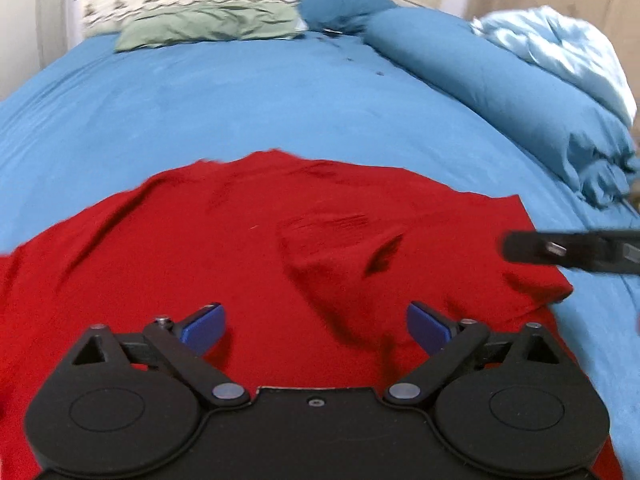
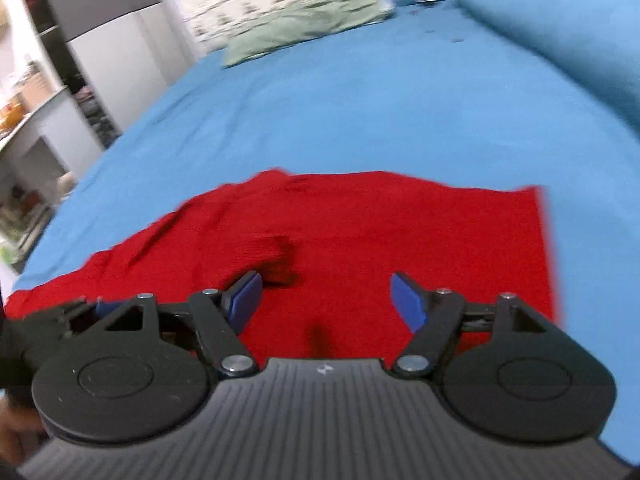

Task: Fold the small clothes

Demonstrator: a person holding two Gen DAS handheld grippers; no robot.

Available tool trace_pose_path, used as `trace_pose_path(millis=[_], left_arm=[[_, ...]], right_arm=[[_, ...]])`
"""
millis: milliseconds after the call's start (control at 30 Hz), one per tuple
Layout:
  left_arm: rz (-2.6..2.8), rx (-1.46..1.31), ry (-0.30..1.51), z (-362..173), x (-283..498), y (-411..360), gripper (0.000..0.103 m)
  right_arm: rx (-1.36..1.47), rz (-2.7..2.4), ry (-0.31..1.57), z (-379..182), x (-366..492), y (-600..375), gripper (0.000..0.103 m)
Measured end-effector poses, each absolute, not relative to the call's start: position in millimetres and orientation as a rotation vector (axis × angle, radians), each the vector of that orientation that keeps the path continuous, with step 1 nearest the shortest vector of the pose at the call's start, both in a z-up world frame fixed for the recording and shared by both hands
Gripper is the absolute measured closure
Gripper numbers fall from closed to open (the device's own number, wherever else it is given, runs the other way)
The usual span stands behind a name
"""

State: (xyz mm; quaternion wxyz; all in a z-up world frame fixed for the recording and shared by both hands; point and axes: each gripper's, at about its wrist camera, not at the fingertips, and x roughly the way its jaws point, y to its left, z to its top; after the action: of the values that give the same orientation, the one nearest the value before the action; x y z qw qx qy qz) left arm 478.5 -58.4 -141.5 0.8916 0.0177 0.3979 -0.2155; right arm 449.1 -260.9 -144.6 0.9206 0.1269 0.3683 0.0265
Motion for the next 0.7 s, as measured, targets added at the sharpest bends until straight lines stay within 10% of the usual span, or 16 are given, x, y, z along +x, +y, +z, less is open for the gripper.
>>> trace_pose_path(millis=[167,533,600,633,700], left_arm=[[-0.379,0.021,0.841,-159.4,499.1,-82.1,0.05],[-0.234,-0.285,0.82,-172.1,498.1,-7.5,0.054],[-0.251,-0.295,0.823,-172.4,497.8,-8.4,0.074],[-0.242,-0.292,0.828,-170.2,499.1,-7.9,0.1],[-0.238,-0.296,0.823,-164.8,500.5,-8.0,0.101]], right_arm=[[0.298,-0.046,0.778,-153.5,414.9,-302.9,0.016],[0.414,-0.163,0.791,-188.2,388.0,-343.4,0.015],[0.39,-0.163,0.804,-191.7,386.3,-340.1,0.013],[0.374,-0.16,0.807,-192.9,385.4,-338.5,0.011],[0.34,-0.157,0.81,-194.9,388.1,-333.8,0.009]])
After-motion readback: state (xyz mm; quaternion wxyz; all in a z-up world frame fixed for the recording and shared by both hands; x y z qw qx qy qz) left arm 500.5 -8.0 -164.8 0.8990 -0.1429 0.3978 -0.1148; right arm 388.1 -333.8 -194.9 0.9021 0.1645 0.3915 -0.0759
